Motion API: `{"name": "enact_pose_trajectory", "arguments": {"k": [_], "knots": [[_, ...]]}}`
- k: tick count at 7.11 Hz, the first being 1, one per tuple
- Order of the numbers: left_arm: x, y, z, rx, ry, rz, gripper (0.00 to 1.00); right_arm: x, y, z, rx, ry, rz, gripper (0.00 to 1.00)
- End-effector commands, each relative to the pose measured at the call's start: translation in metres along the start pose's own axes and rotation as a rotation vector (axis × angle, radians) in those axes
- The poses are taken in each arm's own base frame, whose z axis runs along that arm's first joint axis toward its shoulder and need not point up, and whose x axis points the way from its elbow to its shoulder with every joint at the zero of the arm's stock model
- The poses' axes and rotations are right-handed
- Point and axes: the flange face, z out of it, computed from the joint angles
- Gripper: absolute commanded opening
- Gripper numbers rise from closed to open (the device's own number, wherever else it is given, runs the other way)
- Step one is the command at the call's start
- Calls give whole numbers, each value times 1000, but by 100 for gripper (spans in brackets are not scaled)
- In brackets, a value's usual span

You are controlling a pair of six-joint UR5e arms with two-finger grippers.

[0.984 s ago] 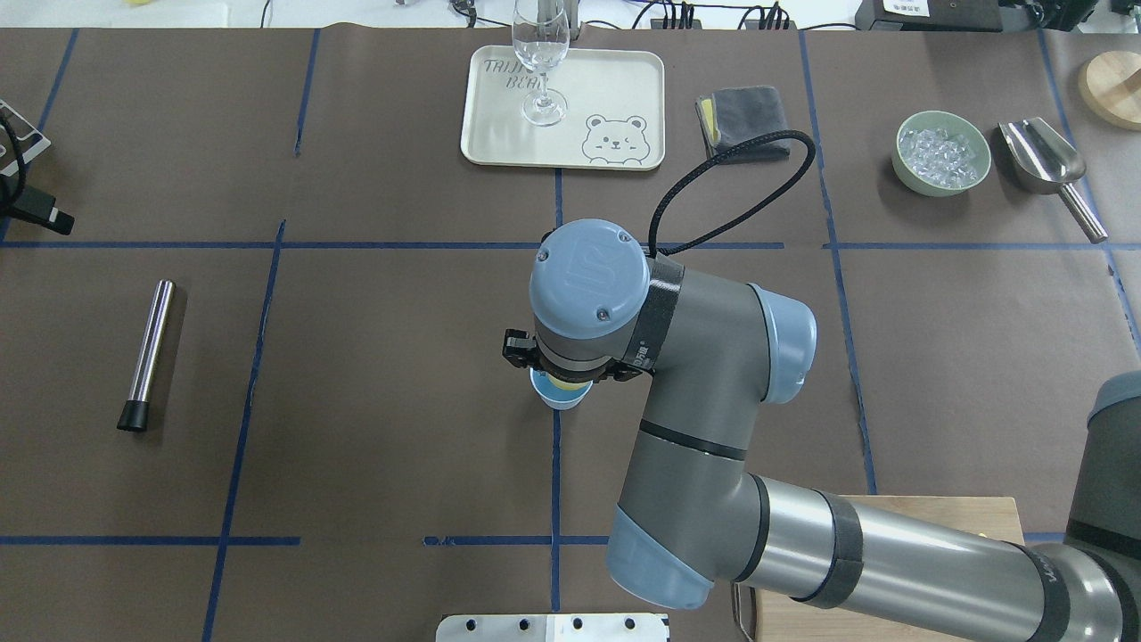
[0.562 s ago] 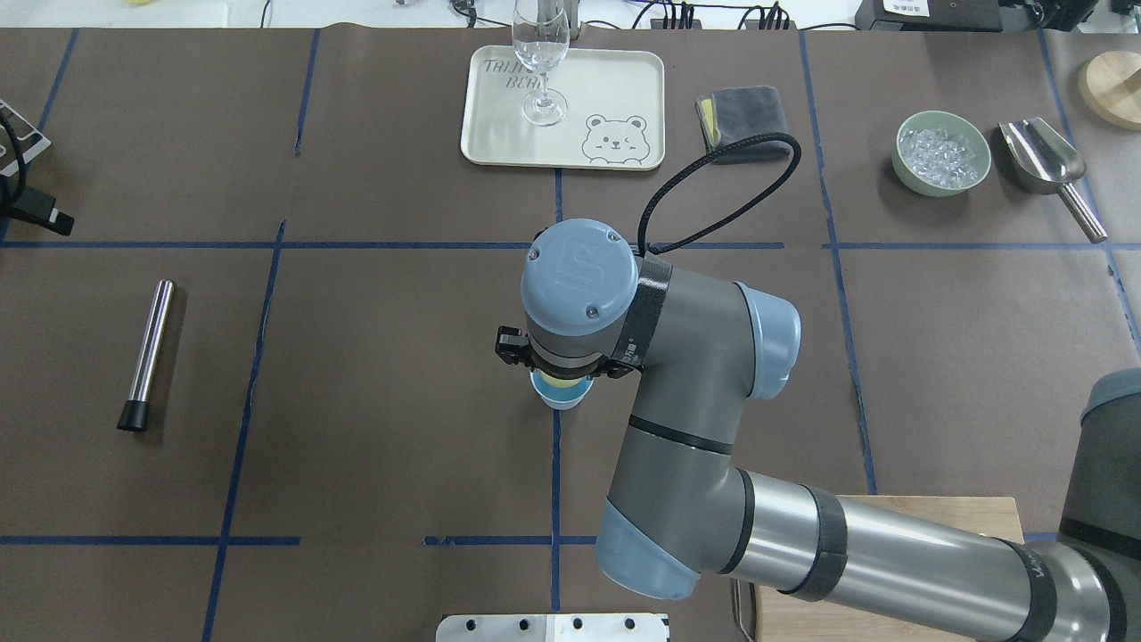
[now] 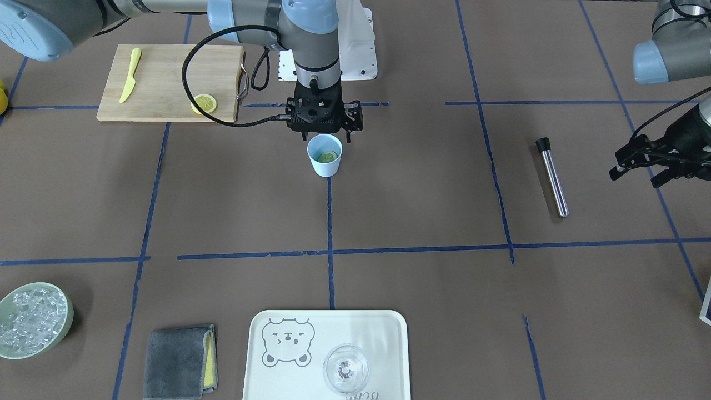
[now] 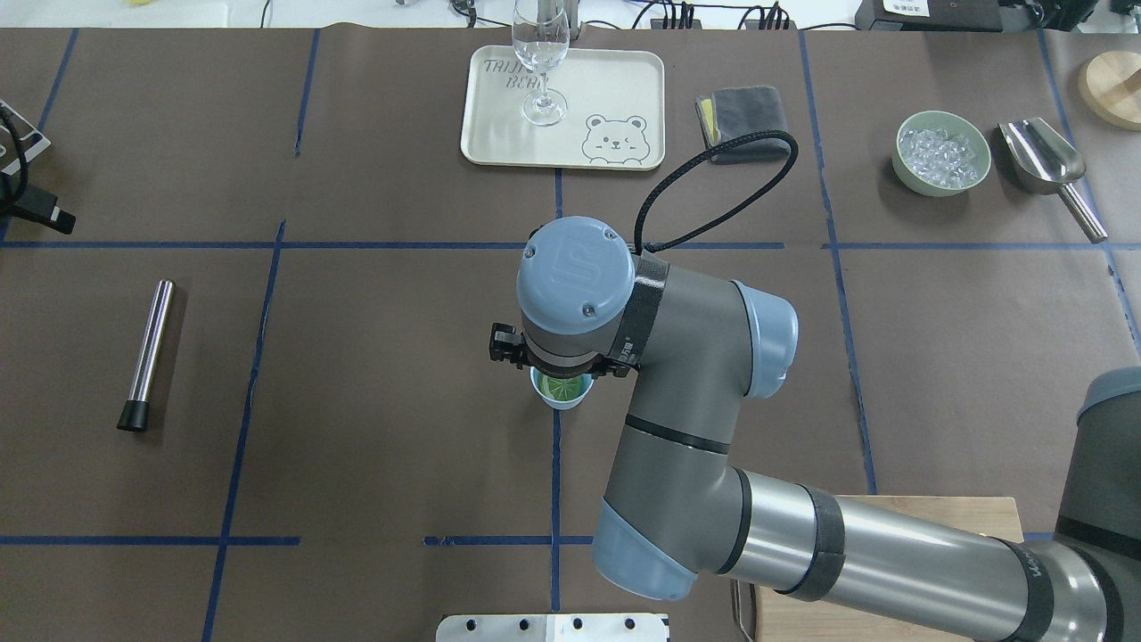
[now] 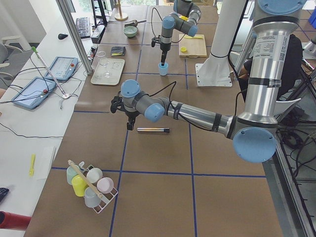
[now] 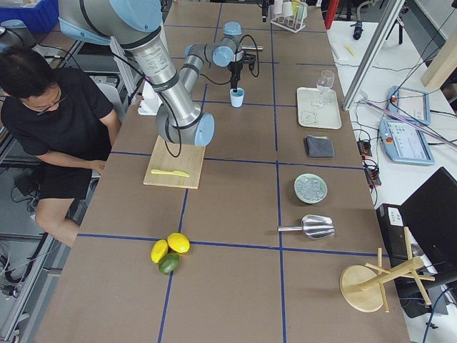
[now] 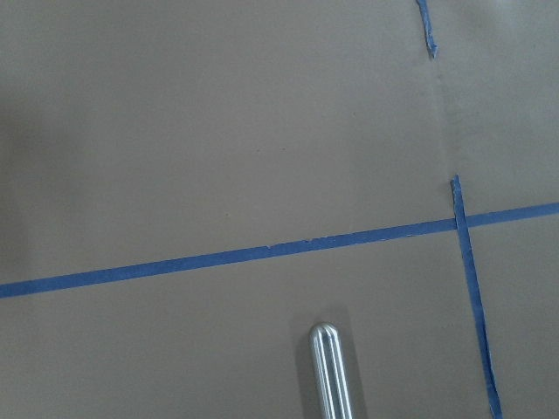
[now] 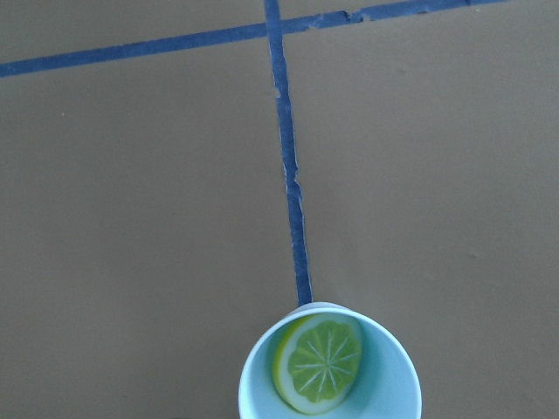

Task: Squeeze lemon into cup
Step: 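Withdraw the right arm toward the ice bowl while the left gripper grasps the steel muddler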

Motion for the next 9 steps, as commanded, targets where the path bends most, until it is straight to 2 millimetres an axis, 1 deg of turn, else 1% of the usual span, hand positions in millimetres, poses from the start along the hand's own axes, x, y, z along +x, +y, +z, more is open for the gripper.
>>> {"name": "enact_pose_trajectory", "arguments": {"k": [1,2,3,4,5,6,7,8,9], "knots": [[9,-7,-2,1,7,-61,100,36,-32,-23,18,39,26,100],[19,0,11,-29,8,-96,100,75,-56,-33,45,67,-28,100],[22,6,22,-67,-3,-110,100,122,-74,-42,66,81,-68,100],[35,14,31,-128,-26,-134,100,145,-97,-55,59,78,-109,100],[49,23,34,-193,-60,-162,100,164,-118,-70,52,65,-102,100],[57,31,39,-242,-85,-182,100,185,-125,-75,50,63,-124,100],[67,42,69,-300,-95,-162,100,203,-129,-92,50,33,-166,100],[70,50,96,-349,-106,-154,100,230,-141,-115,32,-3,-156,100],[61,56,125,-375,-109,-144,100,261,-160,-133,9,-28,-176,100]]}}
